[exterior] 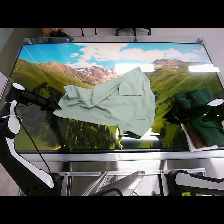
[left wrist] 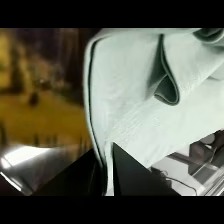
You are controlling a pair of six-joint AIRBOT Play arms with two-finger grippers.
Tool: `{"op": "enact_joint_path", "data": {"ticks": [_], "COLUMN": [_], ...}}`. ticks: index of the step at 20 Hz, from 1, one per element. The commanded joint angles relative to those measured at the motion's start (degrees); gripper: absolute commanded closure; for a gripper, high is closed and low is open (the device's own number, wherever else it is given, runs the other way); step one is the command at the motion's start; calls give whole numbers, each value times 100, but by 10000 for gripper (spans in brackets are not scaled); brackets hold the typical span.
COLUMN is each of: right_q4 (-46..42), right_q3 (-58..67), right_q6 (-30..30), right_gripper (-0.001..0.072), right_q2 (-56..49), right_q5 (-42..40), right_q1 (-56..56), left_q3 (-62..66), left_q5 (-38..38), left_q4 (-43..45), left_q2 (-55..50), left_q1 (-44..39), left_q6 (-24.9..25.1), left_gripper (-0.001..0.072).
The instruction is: Fold the shirts.
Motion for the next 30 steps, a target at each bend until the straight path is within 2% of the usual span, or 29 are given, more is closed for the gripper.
{"op": "enact_joint_path", "data": {"ticks": [1, 3, 5, 9, 10, 11, 12, 15, 17, 20, 22, 24, 26, 28, 30], "right_q4": [17, 31, 258, 1292, 1655, 2011, 2378, 3117, 3687, 4072, 4070, 4050, 3838, 3622, 3279], "right_q3": [-208, -205, -203, -195, -181, -127, -13, 879, 1987, 4079, 5093, 5713, 5993, 6006, 6006], "right_q6": [-74, -131, -184, -986, -1211, -1519, -1792, -2020, -2225, -2293, -2177, -2144, -2144, -2146, -2146], "right_gripper": [346, 346, 346, 348, 381, 597, 677, 690, 690, 689, 688, 689, 689, 690, 690], "right_q2": [-245, -546, -841, -1110, -1110, -1104, -1069, -645, -160, 459, 850, 1237, 1593, 1945, 2138], "right_q5": [-717, -1351, -1790, -1801, -1690, -1453, -1126, -433, -420, -481, -726, -1064, -1373, -1698, -1932], "right_q1": [479, 883, 1086, 1097, 1097, 1095, 1097, 1078, 1071, 957, 870, 741, 605, 562, 562], "left_q3": [22, 22, 22, 22, 22, 22, 22, 61, 339, 785, 1193, 1687, 2116, 2260, 1952], "left_q5": [-214, -214, -214, -221, -269, -297, -326, -673, -857, -280, 433, 1373, 1794, 1788, 1696], "left_q4": [50, 52, 55, 7, -116, -323, -612, -2149, -3392, -5095, -5694, -5633, -5633, -5626, -5650], "left_q2": [-17, -17, -15, -11, 2, 57, 170, 1008, 1860, 3519, 4605, 5628, 6363, 6885, 7226], "left_q1": [-105, -107, -107, -114, -138, -138, -162, -227, -302, -254, -50, 505, 1473, 2765, 3622], "left_q6": [-52, -118, -120, -120, -120, -120, -120, -116, -114, -90, -101, -282, -505, -798, -966], "left_gripper": [598, 599, 694, 694, 695, 696, 696, 696, 696, 694, 694, 694, 694, 693, 693]}}
